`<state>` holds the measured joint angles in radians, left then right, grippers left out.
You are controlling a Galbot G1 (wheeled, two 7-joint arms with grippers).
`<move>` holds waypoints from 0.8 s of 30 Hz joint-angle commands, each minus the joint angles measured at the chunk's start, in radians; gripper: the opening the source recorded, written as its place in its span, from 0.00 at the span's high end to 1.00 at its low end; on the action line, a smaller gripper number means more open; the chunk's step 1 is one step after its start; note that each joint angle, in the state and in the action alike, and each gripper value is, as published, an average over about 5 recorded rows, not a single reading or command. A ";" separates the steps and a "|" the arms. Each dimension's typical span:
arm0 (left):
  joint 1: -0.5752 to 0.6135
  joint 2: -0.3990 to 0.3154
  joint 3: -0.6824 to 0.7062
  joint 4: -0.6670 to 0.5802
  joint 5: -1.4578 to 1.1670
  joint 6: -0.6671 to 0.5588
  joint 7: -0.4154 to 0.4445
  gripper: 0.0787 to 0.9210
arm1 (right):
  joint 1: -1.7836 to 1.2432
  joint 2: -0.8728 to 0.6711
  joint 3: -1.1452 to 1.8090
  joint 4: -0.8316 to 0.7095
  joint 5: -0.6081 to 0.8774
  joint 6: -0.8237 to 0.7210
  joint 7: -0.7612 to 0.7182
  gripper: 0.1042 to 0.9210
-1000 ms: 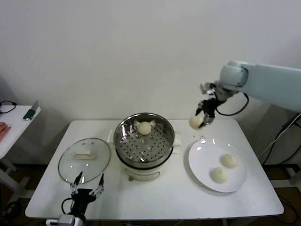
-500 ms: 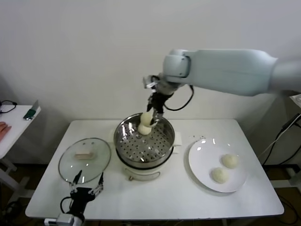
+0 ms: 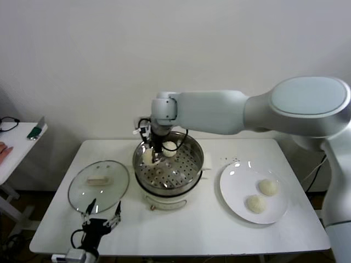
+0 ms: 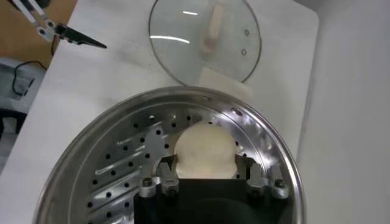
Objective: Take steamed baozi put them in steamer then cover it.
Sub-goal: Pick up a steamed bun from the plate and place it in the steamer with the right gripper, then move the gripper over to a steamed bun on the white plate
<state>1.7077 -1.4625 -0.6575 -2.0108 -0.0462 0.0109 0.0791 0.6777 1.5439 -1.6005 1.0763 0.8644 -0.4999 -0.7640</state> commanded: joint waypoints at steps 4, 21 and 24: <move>-0.003 0.002 0.001 0.002 -0.007 0.002 0.000 0.12 | -0.090 0.047 0.009 -0.066 -0.044 -0.023 0.040 0.31; -0.007 0.004 0.009 -0.011 0.008 0.011 0.009 0.12 | 0.369 -0.600 -0.261 0.351 -0.092 0.239 -0.294 0.12; -0.006 0.001 0.011 -0.010 0.009 0.011 0.009 0.12 | 0.380 -0.745 -0.334 0.451 -0.185 0.234 -0.273 0.12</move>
<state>1.7007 -1.4585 -0.6492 -2.0225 -0.0384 0.0209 0.0874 0.8827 1.1982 -1.7445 1.2779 0.8014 -0.3510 -0.9345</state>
